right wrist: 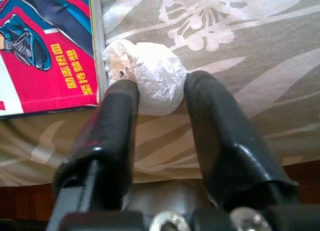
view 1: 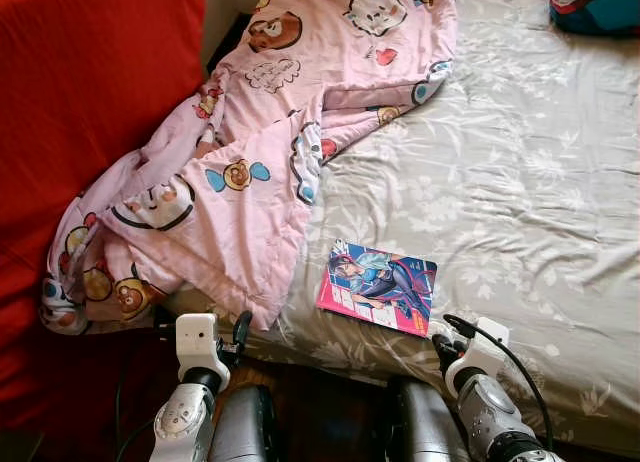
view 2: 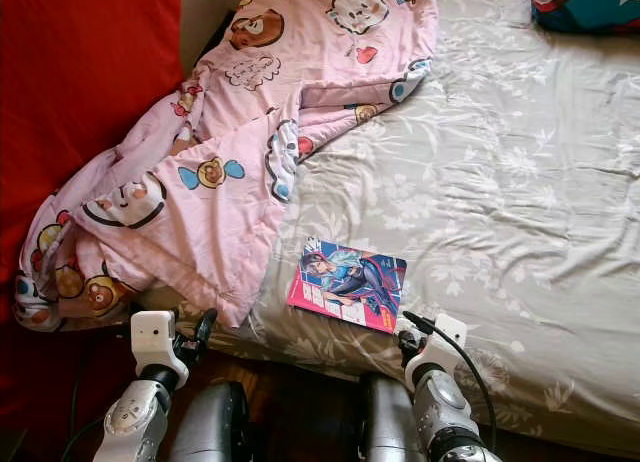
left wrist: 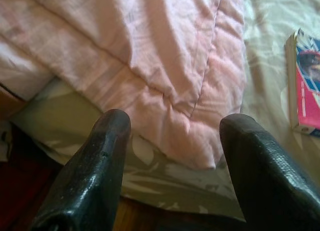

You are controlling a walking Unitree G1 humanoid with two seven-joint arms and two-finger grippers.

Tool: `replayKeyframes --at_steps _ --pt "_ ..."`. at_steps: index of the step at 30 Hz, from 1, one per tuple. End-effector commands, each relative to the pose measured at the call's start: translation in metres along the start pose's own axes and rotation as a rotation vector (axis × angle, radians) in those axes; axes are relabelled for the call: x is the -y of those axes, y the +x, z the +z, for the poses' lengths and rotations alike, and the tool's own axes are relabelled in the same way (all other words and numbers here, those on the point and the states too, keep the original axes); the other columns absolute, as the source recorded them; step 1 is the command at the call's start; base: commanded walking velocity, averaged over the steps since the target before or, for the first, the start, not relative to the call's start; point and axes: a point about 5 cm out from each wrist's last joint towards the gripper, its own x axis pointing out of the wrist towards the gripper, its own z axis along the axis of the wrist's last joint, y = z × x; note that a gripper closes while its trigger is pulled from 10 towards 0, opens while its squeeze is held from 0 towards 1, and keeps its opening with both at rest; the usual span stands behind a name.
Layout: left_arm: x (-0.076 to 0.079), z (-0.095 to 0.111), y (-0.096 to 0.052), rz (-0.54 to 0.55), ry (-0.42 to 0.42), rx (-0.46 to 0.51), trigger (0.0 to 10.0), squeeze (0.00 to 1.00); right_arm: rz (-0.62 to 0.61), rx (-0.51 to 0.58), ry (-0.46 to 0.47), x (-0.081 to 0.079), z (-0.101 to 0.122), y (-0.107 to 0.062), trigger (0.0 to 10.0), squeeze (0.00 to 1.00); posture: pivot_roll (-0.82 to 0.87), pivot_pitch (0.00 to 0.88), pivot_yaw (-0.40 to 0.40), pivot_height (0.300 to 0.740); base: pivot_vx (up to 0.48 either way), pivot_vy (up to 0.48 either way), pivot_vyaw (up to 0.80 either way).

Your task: Clean up the room

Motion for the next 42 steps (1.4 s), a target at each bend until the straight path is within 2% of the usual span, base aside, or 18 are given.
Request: replayKeyframes --at_steps 1,2,3,4,16,22,32,33,34,42 --pt "-0.003 -0.007 -0.006 0.004 0.015 -0.033 10.0 0.0 -0.009 -0.022 0.01 0.002 -0.008 -0.002 2.0 0.0 -0.04 0.29 0.035 0.63 0.0 0.0 0.0" --pt "-0.003 -0.007 -0.006 0.003 0.017 -0.033 10.0 0.0 -0.008 -0.022 0.009 0.001 -0.008 -0.002 3.7 0.0 -0.04 0.29 0.035 0.63 0.0 0.0 0.0" --pt "-0.002 -0.006 -0.006 0.0 0.021 -0.032 10.0 0.0 -0.005 -0.023 0.005 0.001 -0.008 -0.002 9.4 0.0 -0.03 0.289 0.036 0.63 0.0 0.0 0.0" --pt "-0.002 -0.006 -0.006 -0.003 0.025 -0.03 10.0 0.0 -0.003 -0.024 0.003 0.0 -0.009 -0.002 10.0 0.0 -0.03 0.289 0.036 0.63 0.0 0.0 0.0" --pt "0.002 -0.002 -0.005 -0.026 0.048 -0.022 10.0 0.0 0.001 -0.015 -0.014 -0.001 -0.008 -0.002 10.0 0.0 -0.03 0.286 0.042 0.63 0.0 0.0 0.0" --pt "0.001 -0.001 -0.005 -0.033 0.058 -0.021 10.0 0.0 0.019 0.021 0.01 -0.003 -0.002 -0.001 10.0 0.0 -0.02 0.286 0.05 0.63 0.0 0.0 0.0" --pt "0.0 0.002 -0.005 -0.043 0.079 -0.018 10.0 0.0 0.029 0.0 -0.023 -0.005 -0.004 -0.001 10.0 0.0 0.0 0.287 0.062 0.63 0.0 0.0 0.0" --pt "0.0 0.003 -0.005 -0.045 0.081 -0.016 10.0 0.0 0.03 0.0 -0.025 -0.005 -0.004 -0.001 2.2 0.0 0.0 0.288 0.064 0.63 0.0 0.0 0.0" --pt "0.0 0.003 -0.005 -0.046 0.082 -0.016 10.0 0.0 0.03 0.0 -0.024 -0.005 -0.004 -0.001 0.0 0.0 0.0 0.288 0.066 0.63 0.0 0.0 0.0" --pt "-0.002 0.004 -0.006 -0.051 0.093 -0.016 10.0 0.0 0.032 -0.002 -0.024 -0.007 -0.005 -0.001 0.0 0.0 0.01 0.289 0.079 0.63 0.0 0.0 0.0"
